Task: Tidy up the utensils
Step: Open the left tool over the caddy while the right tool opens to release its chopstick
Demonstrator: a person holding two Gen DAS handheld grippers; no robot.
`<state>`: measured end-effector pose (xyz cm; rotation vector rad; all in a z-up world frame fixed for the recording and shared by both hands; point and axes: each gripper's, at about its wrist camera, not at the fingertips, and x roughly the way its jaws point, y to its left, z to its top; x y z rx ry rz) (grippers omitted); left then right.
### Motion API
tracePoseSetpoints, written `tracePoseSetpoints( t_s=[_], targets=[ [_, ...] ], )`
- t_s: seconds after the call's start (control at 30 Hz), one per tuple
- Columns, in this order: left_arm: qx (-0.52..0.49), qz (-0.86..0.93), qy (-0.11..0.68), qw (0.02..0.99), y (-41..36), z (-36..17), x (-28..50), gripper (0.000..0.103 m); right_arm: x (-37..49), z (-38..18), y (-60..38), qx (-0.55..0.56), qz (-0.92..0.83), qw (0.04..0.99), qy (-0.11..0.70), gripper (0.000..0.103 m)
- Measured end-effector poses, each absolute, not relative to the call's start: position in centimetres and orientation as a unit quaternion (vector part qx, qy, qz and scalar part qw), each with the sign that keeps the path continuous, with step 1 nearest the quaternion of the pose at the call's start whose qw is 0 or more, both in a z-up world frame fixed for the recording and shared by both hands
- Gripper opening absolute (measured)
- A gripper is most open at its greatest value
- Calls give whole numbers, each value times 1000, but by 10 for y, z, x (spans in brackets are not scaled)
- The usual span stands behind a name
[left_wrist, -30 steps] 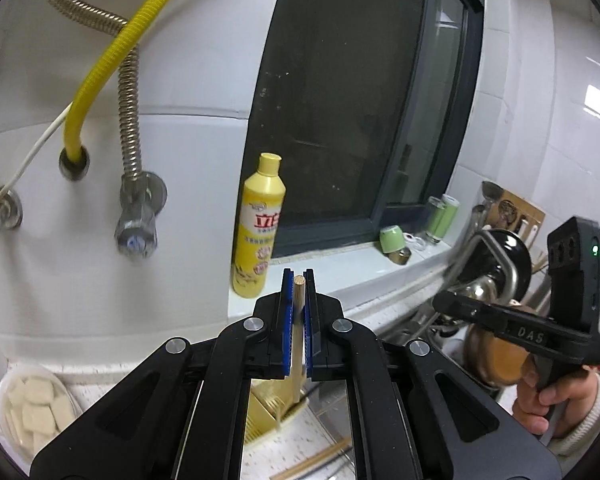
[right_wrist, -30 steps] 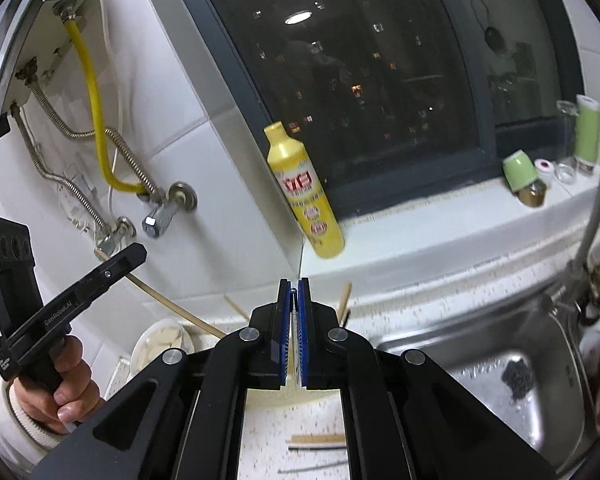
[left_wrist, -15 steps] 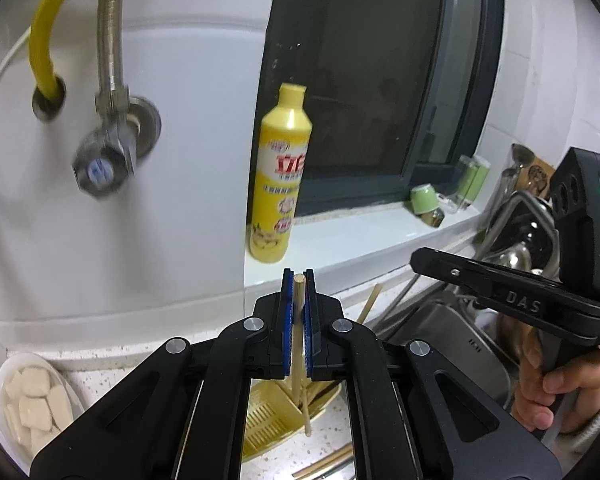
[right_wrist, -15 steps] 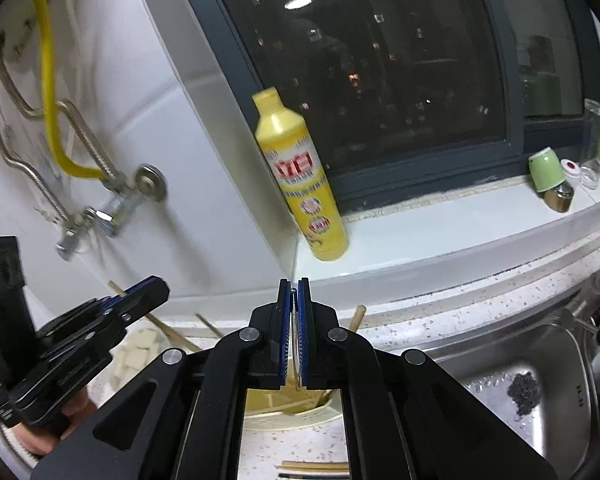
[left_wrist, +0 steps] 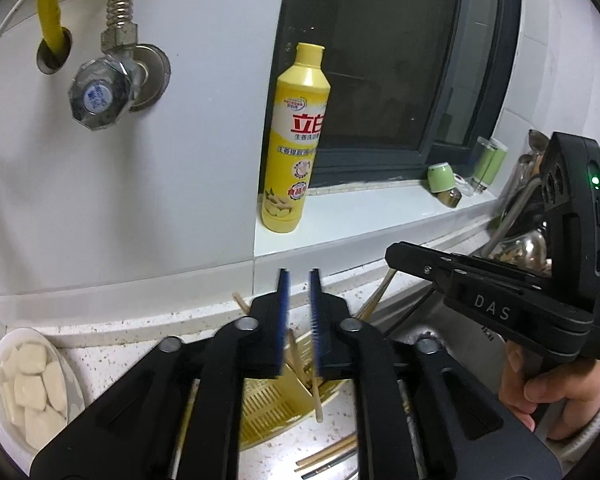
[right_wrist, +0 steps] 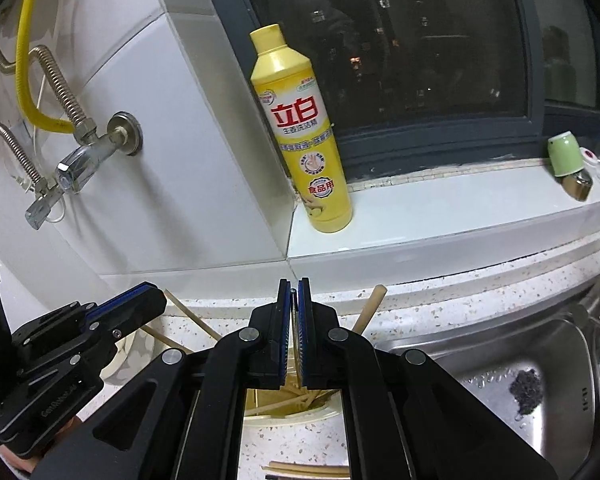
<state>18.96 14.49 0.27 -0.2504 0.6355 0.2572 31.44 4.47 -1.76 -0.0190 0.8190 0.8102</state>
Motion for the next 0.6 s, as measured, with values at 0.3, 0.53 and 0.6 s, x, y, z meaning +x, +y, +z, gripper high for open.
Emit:
tracePoseSetpoints(
  t_s=[0.3,0.53,0.6],
  targets=[
    [-124,116,286,943,140,30,176,41,304,21,28,8,388,849,358,8],
    [-118,104,274,949,128,50,157,41,289,49,1,23,383,858,340,8],
    [-116,100,273,950,123,52,153,41,286,52,-8,30,379,861,338,8]
  ],
)
